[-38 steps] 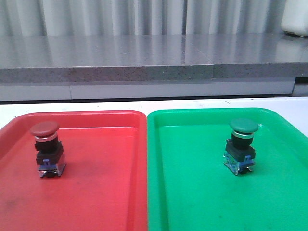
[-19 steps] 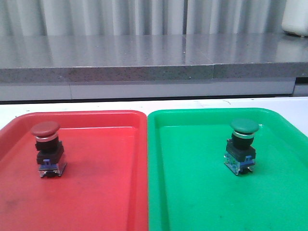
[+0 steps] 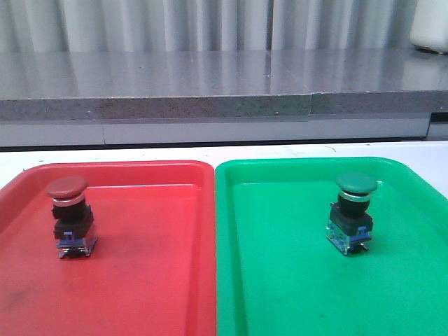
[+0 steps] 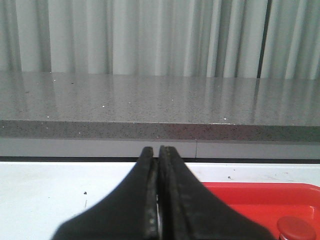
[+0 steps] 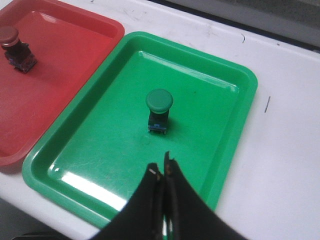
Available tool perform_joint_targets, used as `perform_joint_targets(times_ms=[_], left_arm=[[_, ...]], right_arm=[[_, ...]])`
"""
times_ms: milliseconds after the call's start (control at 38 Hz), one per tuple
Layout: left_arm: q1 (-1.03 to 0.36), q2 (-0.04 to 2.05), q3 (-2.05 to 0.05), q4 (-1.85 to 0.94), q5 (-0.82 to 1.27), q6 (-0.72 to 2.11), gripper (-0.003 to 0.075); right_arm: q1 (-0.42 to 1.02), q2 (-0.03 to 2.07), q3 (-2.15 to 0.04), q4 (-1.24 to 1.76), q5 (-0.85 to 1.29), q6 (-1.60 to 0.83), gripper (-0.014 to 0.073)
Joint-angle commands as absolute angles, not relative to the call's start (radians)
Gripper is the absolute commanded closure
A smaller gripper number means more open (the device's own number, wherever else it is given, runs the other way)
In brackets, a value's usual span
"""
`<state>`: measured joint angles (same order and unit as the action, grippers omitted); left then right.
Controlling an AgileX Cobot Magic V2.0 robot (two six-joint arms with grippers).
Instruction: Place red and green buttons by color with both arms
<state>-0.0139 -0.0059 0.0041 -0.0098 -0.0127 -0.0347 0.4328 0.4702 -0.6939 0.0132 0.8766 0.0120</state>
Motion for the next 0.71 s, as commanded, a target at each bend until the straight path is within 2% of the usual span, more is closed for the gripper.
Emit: perform_joint_targets(times_ms=[0, 289, 579, 684], left_arm=[[-0.013, -0.021, 0.028, -0.018, -0.099, -0.035, 0.0740], [-0.013, -0.021, 0.028, -0.018, -0.099, -0.035, 0.0740], [-0.013, -0.021, 0.028, -0.018, -0.099, -0.035, 0.0740], [-0.013, -0.021, 0.028, -0.018, -0.099, -0.035, 0.0740]], right_arm=[[0.380, 0.411, -0.657, -0.050, 0.734, 0.000, 0.0664], [0.085, 0.034, -0.213, -0.048, 0.218, 0.000, 0.0664], [0.056, -0.028, 0.024, -0.048, -0.027, 0.000, 0.0664], [0.056, -0.028, 0.019, -0.048, -0.005, 0.000, 0.0664]])
